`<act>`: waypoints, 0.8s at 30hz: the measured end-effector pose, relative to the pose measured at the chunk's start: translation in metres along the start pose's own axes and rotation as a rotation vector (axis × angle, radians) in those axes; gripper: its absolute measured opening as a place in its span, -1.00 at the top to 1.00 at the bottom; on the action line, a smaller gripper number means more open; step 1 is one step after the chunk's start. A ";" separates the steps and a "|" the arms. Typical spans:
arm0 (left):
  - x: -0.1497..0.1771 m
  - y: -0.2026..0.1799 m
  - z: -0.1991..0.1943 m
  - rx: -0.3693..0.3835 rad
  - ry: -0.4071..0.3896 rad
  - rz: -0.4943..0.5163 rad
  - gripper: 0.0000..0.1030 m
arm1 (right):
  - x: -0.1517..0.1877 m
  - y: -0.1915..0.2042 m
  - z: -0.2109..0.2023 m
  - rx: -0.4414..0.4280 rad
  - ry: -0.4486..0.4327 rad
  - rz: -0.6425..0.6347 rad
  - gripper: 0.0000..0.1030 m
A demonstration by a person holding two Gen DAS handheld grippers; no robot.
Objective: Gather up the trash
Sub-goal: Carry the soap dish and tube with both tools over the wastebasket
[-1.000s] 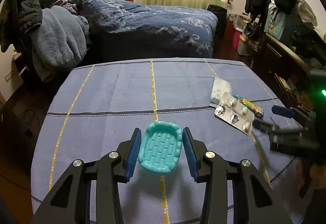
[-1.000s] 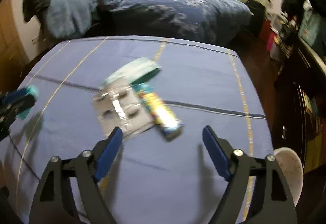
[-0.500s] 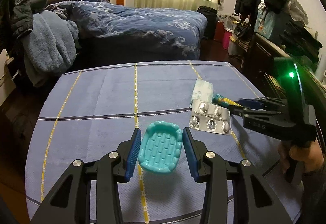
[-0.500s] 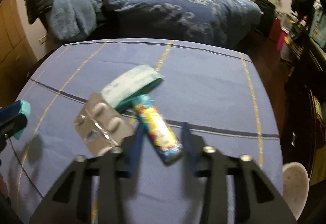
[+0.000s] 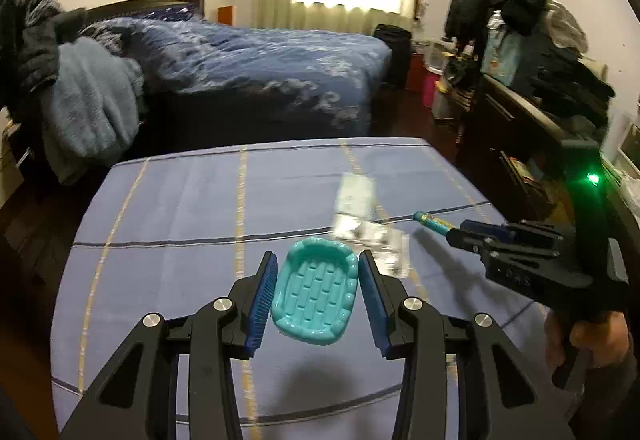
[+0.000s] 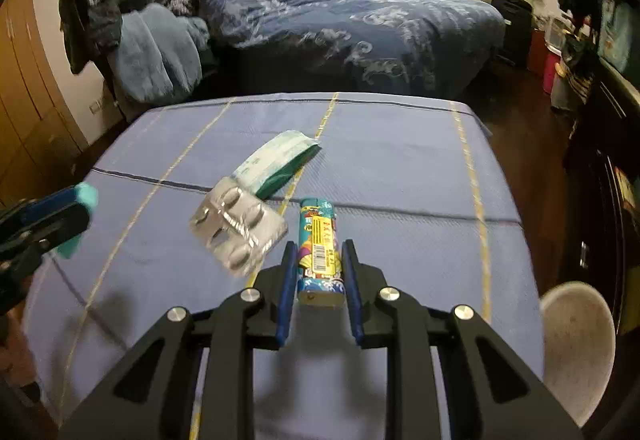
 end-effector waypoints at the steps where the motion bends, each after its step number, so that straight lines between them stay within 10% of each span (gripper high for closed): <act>1: -0.001 -0.007 -0.001 0.009 -0.002 0.008 0.18 | 0.004 -0.002 -0.010 -0.006 -0.012 0.009 0.54; 24: -0.022 -0.250 0.006 0.308 -0.019 0.294 0.18 | 0.082 -0.180 -0.195 0.204 -0.252 0.316 0.54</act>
Point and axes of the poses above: each gripper's, at about its wrist camera, not at the fingertips, and z roughly the way its jaws point, y to its left, x to its underside, the point moved 8 cm from there along z, roughly the way its jaws point, and after that the axes turned 1 degree about z, right-handed, at the moved point
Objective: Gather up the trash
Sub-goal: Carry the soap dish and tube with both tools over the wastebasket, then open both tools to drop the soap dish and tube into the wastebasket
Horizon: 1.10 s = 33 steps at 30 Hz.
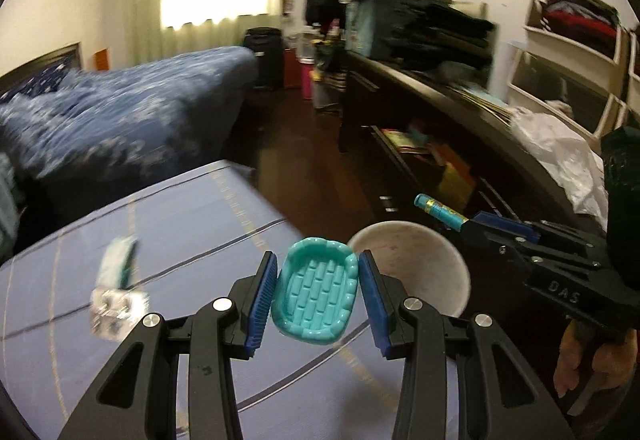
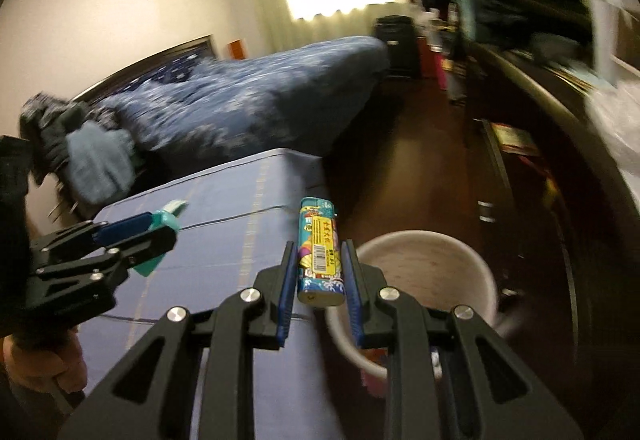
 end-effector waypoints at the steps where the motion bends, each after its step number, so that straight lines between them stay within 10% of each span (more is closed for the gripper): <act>1: -0.004 -0.008 0.004 0.010 0.001 0.011 0.18 | 0.000 -0.011 -0.001 0.013 -0.003 0.018 0.54; 27: -0.023 -0.105 0.125 0.143 0.161 0.079 0.17 | 0.023 -0.123 0.059 0.126 0.052 0.211 0.50; 31: -0.028 -0.102 0.131 0.117 0.141 0.070 -0.69 | 0.025 -0.123 0.069 0.149 0.057 0.197 0.31; 33: -0.031 -0.100 0.128 0.113 0.112 0.061 -0.69 | 0.027 -0.125 0.070 0.155 0.057 0.202 0.25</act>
Point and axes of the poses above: each gripper's, at about its wrist camera, not at the fingertips, and z roughly the way its jaws point, y to its left, x to its underside, the point moved 8 cm from there along z, roughly the way its jaws point, and after that the axes turned 1 degree about z, right-handed, at the moved point
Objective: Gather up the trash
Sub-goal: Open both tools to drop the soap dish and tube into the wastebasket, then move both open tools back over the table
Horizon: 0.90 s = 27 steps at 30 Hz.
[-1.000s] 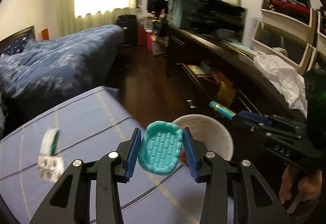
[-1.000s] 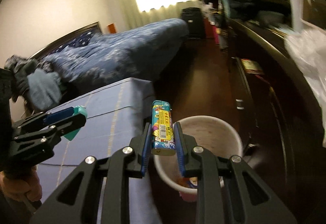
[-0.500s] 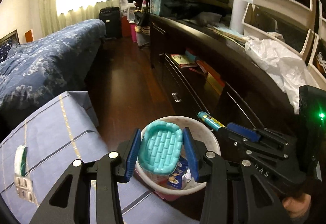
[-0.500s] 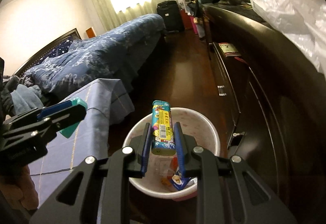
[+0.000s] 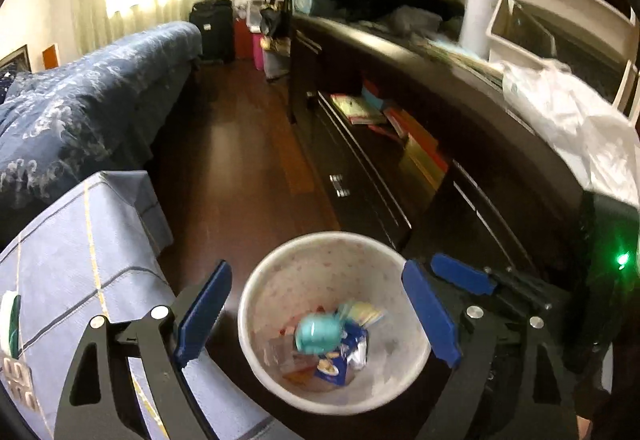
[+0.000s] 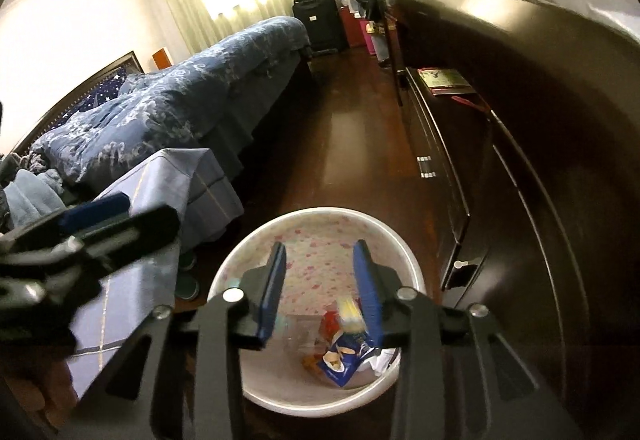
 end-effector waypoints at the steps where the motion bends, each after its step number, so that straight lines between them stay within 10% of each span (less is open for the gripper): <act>1: -0.001 0.001 -0.001 0.000 -0.003 -0.001 -0.74 | 0.001 -0.001 0.000 0.004 0.001 0.003 0.23; 14: 0.011 0.052 -0.040 -0.143 -0.050 -0.089 -0.93 | 0.016 0.012 -0.022 0.041 -0.007 -0.040 -0.21; 27: 0.077 0.159 -0.106 -0.367 -0.030 -0.240 -0.93 | 0.041 0.144 -0.056 -0.118 -0.023 -0.245 -0.58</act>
Point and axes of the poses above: each gripper's, at about its wrist camera, not at the fingertips, and z roughly the way its jaws point, y to its left, x to its underside, the point moved 8 cm from there along z, roughly the way its jaws point, and after that the axes turned 1 degree about z, right-handed, at the moved point
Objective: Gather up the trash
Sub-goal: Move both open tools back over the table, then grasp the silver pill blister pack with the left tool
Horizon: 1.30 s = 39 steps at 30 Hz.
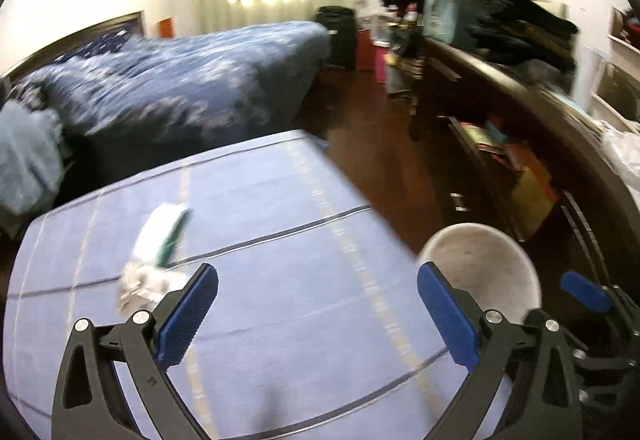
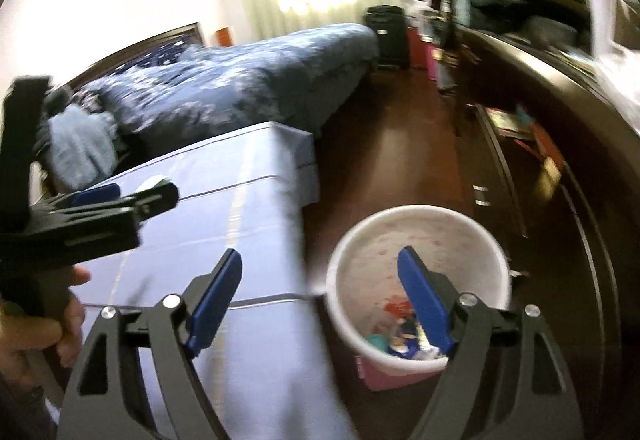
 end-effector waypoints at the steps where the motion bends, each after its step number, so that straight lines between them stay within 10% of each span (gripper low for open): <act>1: 0.004 0.012 0.001 -0.023 0.006 -0.013 -0.93 | 0.001 0.011 0.000 -0.011 0.004 -0.018 -0.58; 12: 0.029 0.110 0.043 -0.025 0.133 -0.159 -0.93 | 0.003 0.083 -0.002 -0.064 0.015 -0.138 -0.61; 23: 0.039 0.117 0.064 -0.028 0.171 -0.035 -0.90 | -0.004 0.108 0.006 -0.098 0.024 -0.159 -0.61; 39: 0.043 0.150 0.042 -0.036 0.125 -0.120 0.02 | -0.015 0.156 0.009 -0.176 0.030 -0.198 -0.61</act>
Point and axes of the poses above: each gripper's, at about its wrist camera, not at the fingertips, and z roughly the way its jaws point, y to its left, x to its underside, the point moved 8 cm from there along z, roughly the way its jaws point, and after that the axes turned 1 degree about z, right-handed, at the moved point
